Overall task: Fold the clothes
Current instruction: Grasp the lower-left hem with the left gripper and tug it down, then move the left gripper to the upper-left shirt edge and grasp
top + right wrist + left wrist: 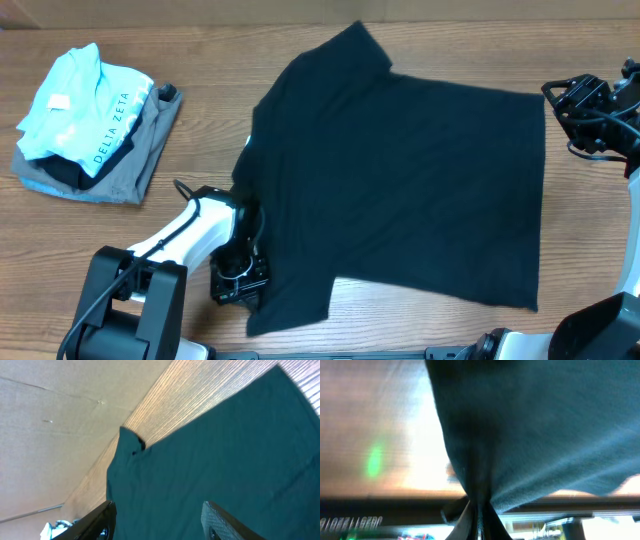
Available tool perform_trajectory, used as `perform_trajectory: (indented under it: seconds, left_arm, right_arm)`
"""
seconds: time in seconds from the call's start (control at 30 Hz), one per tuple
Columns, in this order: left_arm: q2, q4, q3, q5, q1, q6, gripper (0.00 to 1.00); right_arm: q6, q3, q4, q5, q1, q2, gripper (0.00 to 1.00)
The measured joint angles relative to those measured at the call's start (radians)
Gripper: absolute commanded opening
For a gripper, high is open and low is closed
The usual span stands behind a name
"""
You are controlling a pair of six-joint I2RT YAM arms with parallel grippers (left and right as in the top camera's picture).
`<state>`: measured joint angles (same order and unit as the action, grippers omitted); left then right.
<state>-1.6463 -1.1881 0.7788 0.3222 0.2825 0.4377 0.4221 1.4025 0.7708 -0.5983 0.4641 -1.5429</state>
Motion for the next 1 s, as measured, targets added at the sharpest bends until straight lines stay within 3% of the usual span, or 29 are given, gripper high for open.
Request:
perform_trajectory:
  seconds: [0.1,0.23,0.37,0.43,0.57,0.7,0.73,0.83,1.0]
  left_arm:
    - [0.000,-0.024,0.007,-0.003,-0.010,-0.020,0.20]
    - [0.000,-0.027,0.015,-0.005,-0.010,-0.031,0.06]
    - [0.003,-0.070,0.072,-0.004,-0.012,-0.040,0.07]
    - [0.016,-0.111,0.153,-0.008,-0.019,-0.048,0.20]
    - [0.065,-0.120,0.374,-0.062,-0.050,-0.073,0.57]
    - [0.104,-0.026,0.520,-0.165,-0.076,-0.083,0.62]
    - [0.107,-0.011,0.528,-0.180,-0.078,-0.088,0.61]
    - [0.102,0.031,0.528,-0.237,-0.085,-0.105,0.43]
    - [0.035,0.251,0.500,-0.309,-0.089,-0.166,0.27]
  right_arm:
    - [0.000,0.000,0.000,0.001,0.000,0.000,0.59]
    - [0.000,0.000,0.023,0.020,0.000,0.000,0.60]
    - [-0.001,-0.002,0.053,0.065,0.000,0.000,0.60]
    - [-0.001,-0.004,0.060,0.082,-0.001,0.000,0.61]
    - [-0.003,-0.021,0.068,0.101,-0.008,-0.002,0.64]
    - [-0.005,-0.050,0.086,0.130,-0.026,-0.006,0.64]
    - [-0.004,-0.054,0.095,0.135,-0.028,-0.008,0.64]
    - [-0.004,-0.057,0.108,0.148,-0.032,-0.012,0.64]
    - [-0.003,-0.057,0.124,0.162,-0.045,-0.014,0.63]
